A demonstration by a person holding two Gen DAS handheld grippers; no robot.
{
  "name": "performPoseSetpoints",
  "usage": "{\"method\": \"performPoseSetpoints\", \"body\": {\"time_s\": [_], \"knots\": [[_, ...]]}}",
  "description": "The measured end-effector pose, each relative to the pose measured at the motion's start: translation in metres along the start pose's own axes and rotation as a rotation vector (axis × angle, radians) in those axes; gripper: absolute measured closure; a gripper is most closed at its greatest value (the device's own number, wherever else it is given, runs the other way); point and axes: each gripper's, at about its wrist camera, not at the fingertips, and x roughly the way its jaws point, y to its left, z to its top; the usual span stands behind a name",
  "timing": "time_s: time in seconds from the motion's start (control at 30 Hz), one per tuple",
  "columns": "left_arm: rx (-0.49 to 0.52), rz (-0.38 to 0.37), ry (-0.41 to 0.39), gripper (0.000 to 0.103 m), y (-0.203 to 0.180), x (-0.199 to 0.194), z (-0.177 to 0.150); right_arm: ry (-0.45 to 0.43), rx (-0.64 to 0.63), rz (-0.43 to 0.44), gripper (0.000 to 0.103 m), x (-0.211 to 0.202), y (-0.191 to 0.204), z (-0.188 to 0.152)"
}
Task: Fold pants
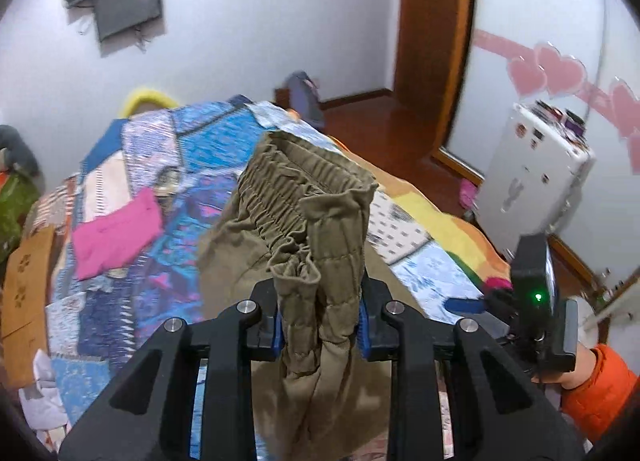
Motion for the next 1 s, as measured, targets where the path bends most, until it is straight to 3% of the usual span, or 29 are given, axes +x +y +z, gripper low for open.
{"method": "performPoseSetpoints", "body": {"time_s": [0.33, 0.47, 0.6, 0.77, 0.83, 0.93, 1.0], "knots": [[0.044, -0.114, 0.197, 0.075, -0.039, 0.067, -0.018, -0.012, 0.020, 0.010, 0.034, -0.002, -0.002, -0.004], [0.038, -0.131, 0.217, 0.071, -0.045, 0.071, -0.024, -0.012, 0.022, 0.005, 0.034, -0.006, -0.004, -0.005], [0.067, -0.142, 0.232, 0.047, -0.049, 0.064, -0.023, -0.020, 0.015, -0.025, 0.034, -0.013, -0.006, -0.007], [0.103, -0.115, 0.134, 0.030, -0.043, 0.026, -0.014, -0.049, 0.030, -0.055, 0.034, -0.028, -0.009, -0.006], [0.100, -0.079, 0.082, 0.016, -0.032, 0.010, -0.011, -0.072, 0.031, -0.063, 0.034, -0.037, -0.010, -0.004], [0.083, -0.035, 0.041, 0.013, -0.010, 0.001, -0.009, -0.104, 0.027, -0.075, 0.034, -0.047, -0.008, 0.002], [0.081, 0.013, 0.058, 0.013, 0.006, 0.004, -0.014, -0.131, 0.015, -0.089, 0.034, -0.056, -0.005, 0.006]]}}
